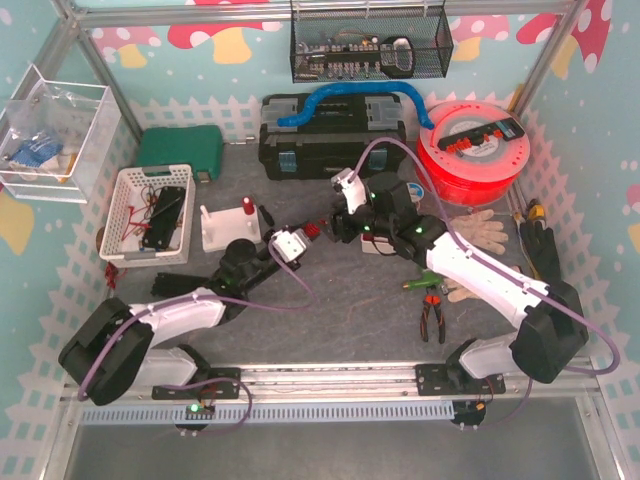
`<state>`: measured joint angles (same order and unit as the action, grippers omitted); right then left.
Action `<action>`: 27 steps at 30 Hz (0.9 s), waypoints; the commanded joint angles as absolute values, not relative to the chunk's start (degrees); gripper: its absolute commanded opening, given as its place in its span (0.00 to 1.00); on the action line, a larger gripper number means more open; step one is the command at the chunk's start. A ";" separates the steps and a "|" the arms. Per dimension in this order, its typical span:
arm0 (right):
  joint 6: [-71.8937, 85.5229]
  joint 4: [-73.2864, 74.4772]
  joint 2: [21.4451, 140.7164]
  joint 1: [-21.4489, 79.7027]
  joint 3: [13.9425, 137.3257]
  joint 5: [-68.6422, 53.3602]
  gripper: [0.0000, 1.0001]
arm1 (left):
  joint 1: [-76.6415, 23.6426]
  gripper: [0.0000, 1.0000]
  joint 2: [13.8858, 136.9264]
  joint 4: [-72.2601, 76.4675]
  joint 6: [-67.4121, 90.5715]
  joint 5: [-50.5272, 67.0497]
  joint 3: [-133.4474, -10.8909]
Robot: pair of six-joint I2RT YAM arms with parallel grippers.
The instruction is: Install the large spring
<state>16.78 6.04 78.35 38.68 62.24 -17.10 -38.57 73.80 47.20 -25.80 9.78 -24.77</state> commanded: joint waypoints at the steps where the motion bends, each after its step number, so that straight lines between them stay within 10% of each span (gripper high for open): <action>1: 7.93 6.13 74.88 37.88 62.71 -9.83 0.69 | -36.73 0.00 71.15 42.50 -17.04 12.61 -25.01; 14: -49.21 -17.03 63.31 40.34 40.08 -11.28 0.68 | -34.19 0.00 71.10 26.65 -3.71 24.71 -29.91; 27: -72.79 -27.90 69.95 45.07 35.83 -6.50 0.66 | -34.20 0.00 71.75 20.78 -3.98 27.02 -32.98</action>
<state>-64.07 -25.04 68.31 43.68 35.38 -9.34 -34.46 71.57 21.58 -4.45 24.32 -30.35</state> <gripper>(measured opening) 0.662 0.292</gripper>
